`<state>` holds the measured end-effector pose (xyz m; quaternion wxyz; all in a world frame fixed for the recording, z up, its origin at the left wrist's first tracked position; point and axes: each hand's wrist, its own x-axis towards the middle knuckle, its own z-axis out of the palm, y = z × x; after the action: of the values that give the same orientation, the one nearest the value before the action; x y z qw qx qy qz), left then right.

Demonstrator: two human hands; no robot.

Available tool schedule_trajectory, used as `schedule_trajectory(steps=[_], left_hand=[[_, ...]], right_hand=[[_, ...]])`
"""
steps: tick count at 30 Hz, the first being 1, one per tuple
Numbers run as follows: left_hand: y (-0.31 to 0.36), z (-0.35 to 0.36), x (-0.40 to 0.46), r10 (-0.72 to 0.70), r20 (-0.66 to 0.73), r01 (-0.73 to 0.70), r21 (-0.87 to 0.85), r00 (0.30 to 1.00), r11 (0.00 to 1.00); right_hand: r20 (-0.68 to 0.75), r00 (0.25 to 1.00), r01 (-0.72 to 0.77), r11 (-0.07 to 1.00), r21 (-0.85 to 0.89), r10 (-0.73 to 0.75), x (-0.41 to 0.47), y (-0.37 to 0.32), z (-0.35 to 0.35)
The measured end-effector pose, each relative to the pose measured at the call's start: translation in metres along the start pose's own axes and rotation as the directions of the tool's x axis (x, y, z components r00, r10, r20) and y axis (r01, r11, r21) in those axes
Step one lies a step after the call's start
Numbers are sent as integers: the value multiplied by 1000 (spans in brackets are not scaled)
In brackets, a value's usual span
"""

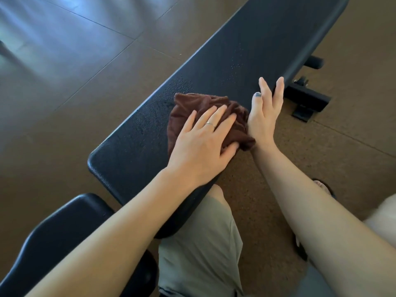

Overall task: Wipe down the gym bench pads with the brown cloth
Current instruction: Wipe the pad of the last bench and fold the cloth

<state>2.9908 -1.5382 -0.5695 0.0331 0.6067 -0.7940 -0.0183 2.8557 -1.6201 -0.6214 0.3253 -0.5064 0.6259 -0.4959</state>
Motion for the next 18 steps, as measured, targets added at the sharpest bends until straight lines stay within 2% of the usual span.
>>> schedule_trajectory(steps=[3,6,10,12,14,16,18], left_hand=[[-12,-8,-57,57,8,-57,-8,998,998],[-25,-11,-84,100,25,-99,-11,995,995],[-29,-7,-19,118,28,-116,-63,993,991],[-32,-3,34,69,14,-68,-64,998,996],[-36,-3,78,-5,45,7,-46,999,999],[-38,-3,86,-33,69,36,-38,997,999],[-34,-6,53,-13,31,15,-50,999,999]], right_hand=[[-10,997,-71,992,102,73,-1,-4,0],[-35,995,-87,990,115,91,-4,-6,5],[-44,995,-84,993,78,88,-2,-3,6],[-42,998,-35,998,53,38,-1,0,4],[-37,997,-69,995,71,72,-3,-4,3],[-29,997,-70,996,62,72,-5,-7,2],[-27,998,-62,996,66,64,-5,-6,1]])
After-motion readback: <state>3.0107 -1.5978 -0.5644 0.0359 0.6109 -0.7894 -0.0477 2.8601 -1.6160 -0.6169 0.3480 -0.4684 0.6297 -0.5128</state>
